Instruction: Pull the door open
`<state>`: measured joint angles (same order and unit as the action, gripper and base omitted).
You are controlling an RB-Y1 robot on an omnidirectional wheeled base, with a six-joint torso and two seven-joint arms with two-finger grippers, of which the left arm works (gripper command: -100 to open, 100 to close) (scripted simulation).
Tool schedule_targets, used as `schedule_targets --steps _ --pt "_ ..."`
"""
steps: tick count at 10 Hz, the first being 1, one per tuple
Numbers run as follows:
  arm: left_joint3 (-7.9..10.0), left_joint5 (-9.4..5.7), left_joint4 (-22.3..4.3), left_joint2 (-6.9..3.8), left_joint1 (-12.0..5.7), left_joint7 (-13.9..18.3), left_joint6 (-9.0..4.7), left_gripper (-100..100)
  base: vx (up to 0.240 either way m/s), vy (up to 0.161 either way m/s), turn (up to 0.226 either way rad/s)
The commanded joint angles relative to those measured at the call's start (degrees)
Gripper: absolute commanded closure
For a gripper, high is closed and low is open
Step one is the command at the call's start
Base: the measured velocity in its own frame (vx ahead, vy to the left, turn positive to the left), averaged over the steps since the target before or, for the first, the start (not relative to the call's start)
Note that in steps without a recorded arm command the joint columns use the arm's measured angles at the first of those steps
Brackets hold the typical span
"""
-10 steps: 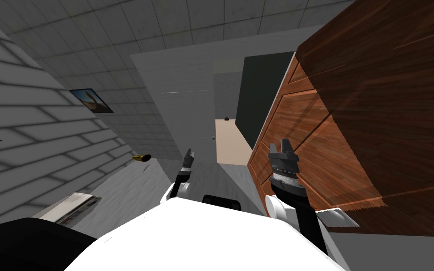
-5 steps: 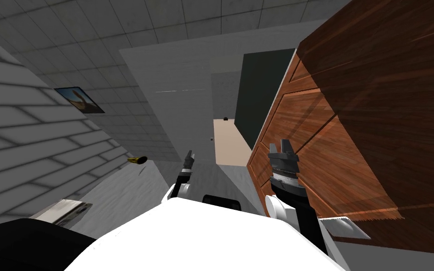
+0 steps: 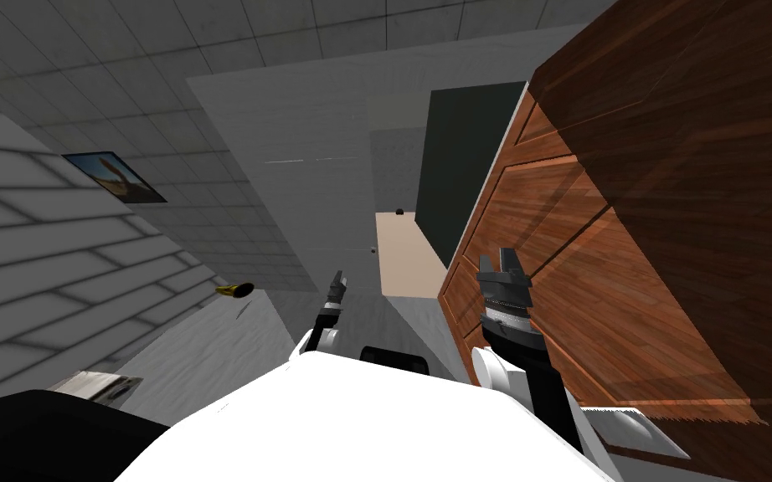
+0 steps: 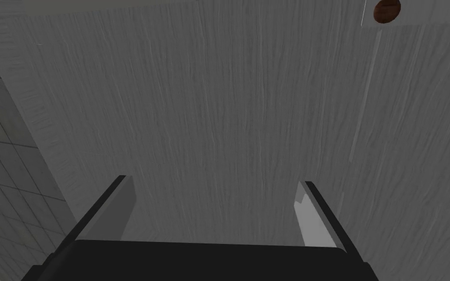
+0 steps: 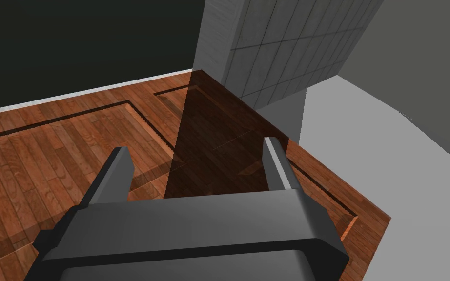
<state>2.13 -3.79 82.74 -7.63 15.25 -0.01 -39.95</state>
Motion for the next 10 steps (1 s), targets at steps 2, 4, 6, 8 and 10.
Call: schedule_targets --steps 2,4,6,8,10 --pt "0.22 -0.16 -2.88 -0.22 -0.74 0.66 -0.24 -100 0.098 -0.017 -0.036" --pt "0.37 -0.26 -5.15 -0.34 -1.34 1.09 -0.52 -100 0.117 -0.018 -0.037" --pt "0.51 -0.36 -7.35 -0.45 -1.91 1.5 -0.79 -100 0.101 -0.022 -0.031" --pt "0.66 -0.45 -9.54 -0.56 -2.49 1.91 -1.07 -100 0.1 -0.024 -0.037" --pt "0.8 -0.55 -11.66 -0.66 -3.04 2.31 -1.33 -100 0.103 -0.013 -0.036"
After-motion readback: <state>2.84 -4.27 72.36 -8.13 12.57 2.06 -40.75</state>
